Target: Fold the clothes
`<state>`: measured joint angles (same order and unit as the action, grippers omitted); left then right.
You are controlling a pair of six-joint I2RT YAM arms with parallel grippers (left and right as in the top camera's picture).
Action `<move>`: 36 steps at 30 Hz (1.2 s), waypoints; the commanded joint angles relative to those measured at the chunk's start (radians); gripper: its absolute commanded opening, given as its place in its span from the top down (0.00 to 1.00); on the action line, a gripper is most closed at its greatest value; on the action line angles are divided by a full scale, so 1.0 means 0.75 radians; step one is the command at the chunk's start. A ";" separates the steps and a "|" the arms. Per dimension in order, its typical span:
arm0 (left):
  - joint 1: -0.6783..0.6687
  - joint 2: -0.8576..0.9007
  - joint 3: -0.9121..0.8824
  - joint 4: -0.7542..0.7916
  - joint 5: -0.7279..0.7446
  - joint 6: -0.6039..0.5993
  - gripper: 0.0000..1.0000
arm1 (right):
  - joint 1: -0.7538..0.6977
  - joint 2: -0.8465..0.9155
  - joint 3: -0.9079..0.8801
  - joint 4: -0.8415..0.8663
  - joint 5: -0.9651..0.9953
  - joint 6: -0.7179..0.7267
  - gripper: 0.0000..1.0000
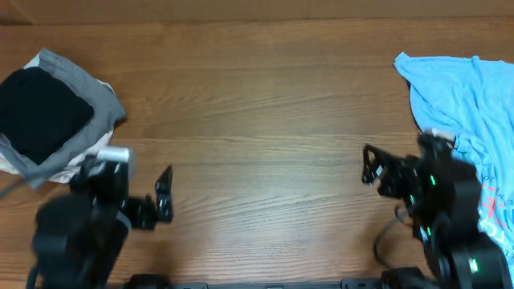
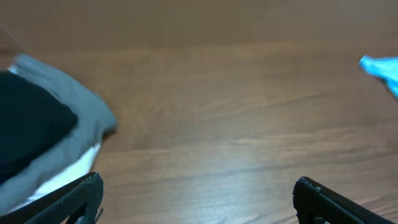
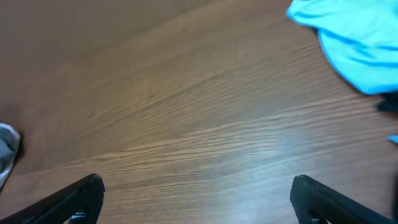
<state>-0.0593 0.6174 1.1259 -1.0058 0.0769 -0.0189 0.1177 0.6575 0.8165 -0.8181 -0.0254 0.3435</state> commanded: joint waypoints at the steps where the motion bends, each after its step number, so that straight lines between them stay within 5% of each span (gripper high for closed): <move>1: 0.003 -0.104 -0.025 -0.015 -0.009 0.026 0.00 | -0.001 -0.125 -0.034 -0.074 0.073 0.007 0.00; 19: 0.003 -0.135 -0.026 -0.428 -0.009 0.026 0.00 | -0.001 -0.150 -0.034 -0.280 0.072 0.007 0.00; 36: 0.003 -0.134 -0.026 -0.443 -0.009 0.026 0.00 | -0.010 -0.203 -0.036 -0.282 0.146 -0.053 0.00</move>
<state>-0.0593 0.5228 1.1072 -1.3396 0.0769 -0.0189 0.1184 0.5434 0.7952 -1.0332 0.0280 0.3359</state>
